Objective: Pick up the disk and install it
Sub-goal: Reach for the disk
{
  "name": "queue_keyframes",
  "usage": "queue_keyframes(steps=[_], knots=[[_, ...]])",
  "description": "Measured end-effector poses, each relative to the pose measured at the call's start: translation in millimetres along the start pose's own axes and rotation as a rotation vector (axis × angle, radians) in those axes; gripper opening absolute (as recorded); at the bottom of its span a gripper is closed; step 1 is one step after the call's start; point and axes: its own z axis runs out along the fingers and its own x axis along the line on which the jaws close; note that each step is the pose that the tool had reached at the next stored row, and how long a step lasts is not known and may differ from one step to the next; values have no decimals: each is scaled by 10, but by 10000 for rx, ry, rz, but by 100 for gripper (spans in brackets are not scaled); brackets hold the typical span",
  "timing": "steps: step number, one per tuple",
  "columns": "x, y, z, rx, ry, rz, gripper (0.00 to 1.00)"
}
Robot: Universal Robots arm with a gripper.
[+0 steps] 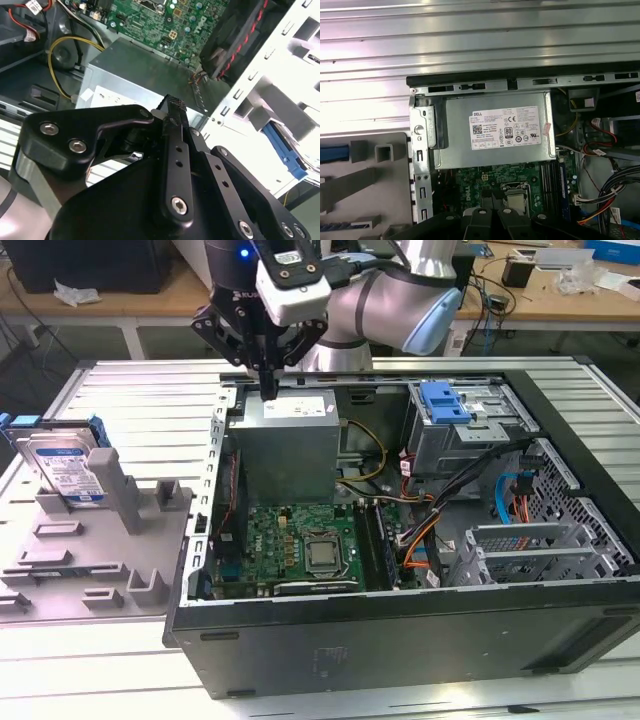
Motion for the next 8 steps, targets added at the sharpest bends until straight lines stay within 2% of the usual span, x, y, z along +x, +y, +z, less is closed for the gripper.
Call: queue_keyframes(steps=[8], knots=[[269,50,-4,0,-1,23,11]])
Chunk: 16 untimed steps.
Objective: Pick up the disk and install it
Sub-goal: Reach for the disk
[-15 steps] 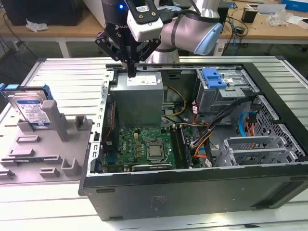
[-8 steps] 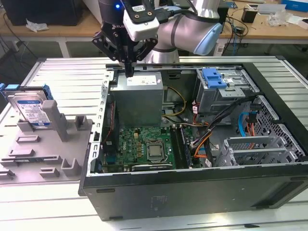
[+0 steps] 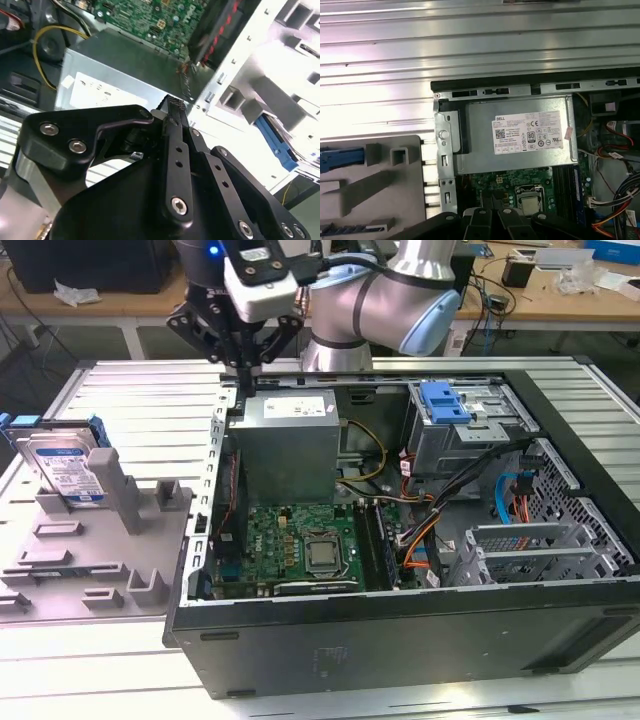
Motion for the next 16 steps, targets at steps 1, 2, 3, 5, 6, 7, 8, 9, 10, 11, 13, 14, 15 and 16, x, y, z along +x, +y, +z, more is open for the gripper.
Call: queue_keyframes(steps=[1,2,3,5,6,7,8,9,10,11,13,14,15,16], knots=[[30,6,-1,1,0,1,11],[61,12,-1,0,0,2,11],[92,18,-1,0,0,3,11],[168,34,-2,1,0,9,11],[223,46,-3,1,0,8,11],[269,55,-3,0,0,12,11],[300,61,-3,1,-1,14,11],[330,67,-3,0,-1,13,11],[365,74,-3,0,-1,13,11],[400,80,-3,0,-1,15,11],[471,94,-4,1,-1,17,11],[504,100,-4,1,-1,17,11],[589,116,-4,2,-1,22,11],[624,122,-3,1,-1,21,11]])
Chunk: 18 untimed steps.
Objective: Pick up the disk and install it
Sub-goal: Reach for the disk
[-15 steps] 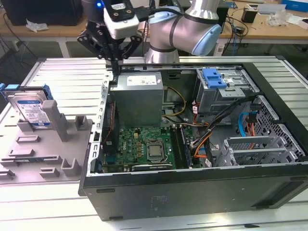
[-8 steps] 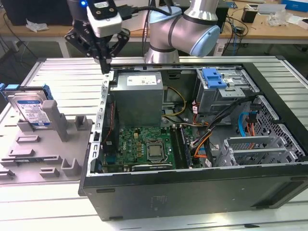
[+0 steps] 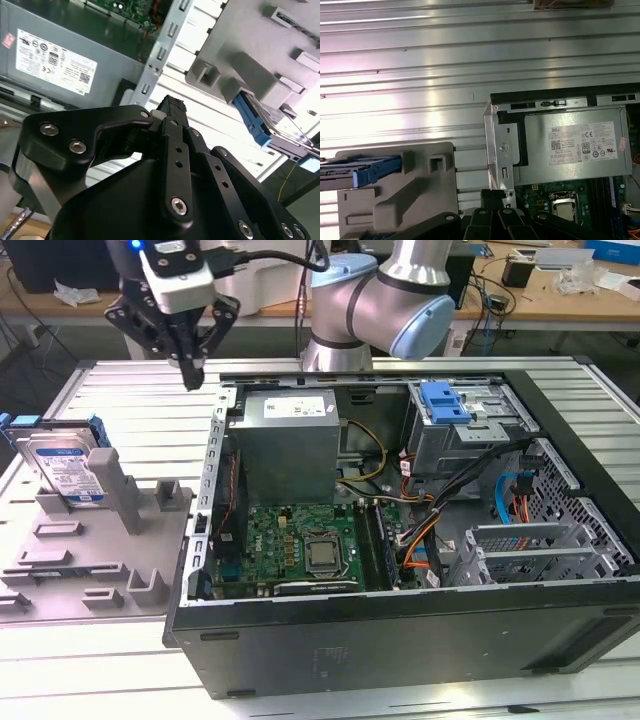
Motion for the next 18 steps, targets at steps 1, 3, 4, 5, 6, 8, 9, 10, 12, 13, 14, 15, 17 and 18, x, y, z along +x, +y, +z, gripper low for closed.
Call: queue_keyframes(steps=[1,3,4,5,6,8,9,10,12,13,14,15,17,18], knots=[[40,7,0,1,0,0,11],[106,18,0,1,1,4,11],[142,24,0,2,0,4,11],[179,29,1,2,0,3,11],[212,34,1,2,-1,4,11],[293,40,1,3,0,7,11],[337,42,1,3,0,4,11],[413,47,1,3,0,6,11],[503,49,1,2,-1,7,11],[548,49,1,3,-1,9,11],[580,50,0,3,0,11,11],[641,52,0,4,-1,17,11],[718,55,-1,3,-2,25,11],[766,58,-2,3,-1,31,11]])
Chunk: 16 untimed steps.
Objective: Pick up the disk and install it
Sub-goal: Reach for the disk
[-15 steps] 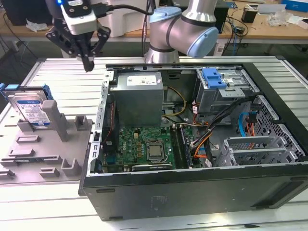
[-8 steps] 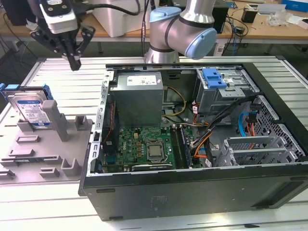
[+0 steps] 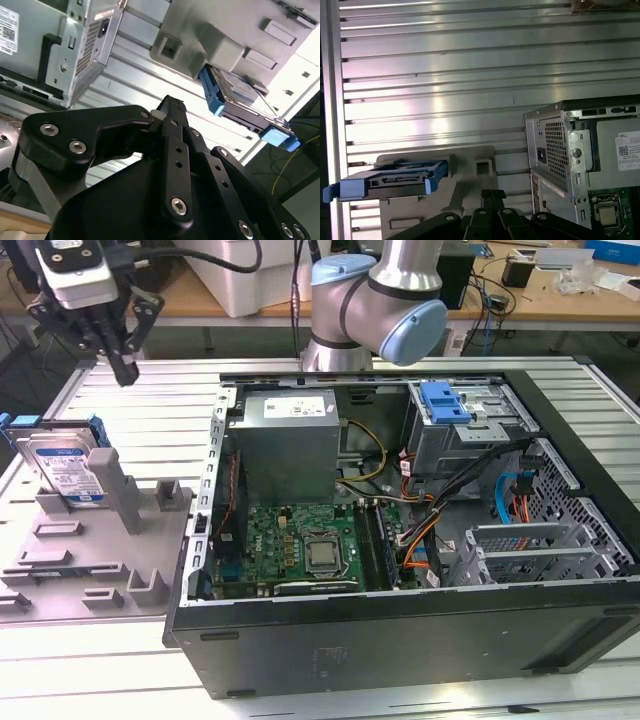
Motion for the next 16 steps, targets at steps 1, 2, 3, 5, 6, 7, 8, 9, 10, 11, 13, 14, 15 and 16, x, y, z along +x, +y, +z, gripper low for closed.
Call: queue_keyframes(steps=[1,2,3,5,6,7,8,9,10,11,13,14,15,16], knots=[[25,2,0,0,-1,4,11],[64,4,0,0,-1,10,11],[96,6,-1,1,-1,15,11],[171,10,-1,1,-1,23,11],[218,13,-1,0,-2,27,11],[274,18,-1,1,-2,36,11],[305,20,-1,1,-2,40,11],[338,22,-2,1,-3,45,11],[370,24,-1,1,-3,48,11],[401,27,-2,1,-3,51,11],[480,34,-2,1,-4,62,11],[514,37,-2,2,-3,67,11],[550,41,-2,1,-4,71,11],[605,46,-2,2,-4,77,11]])
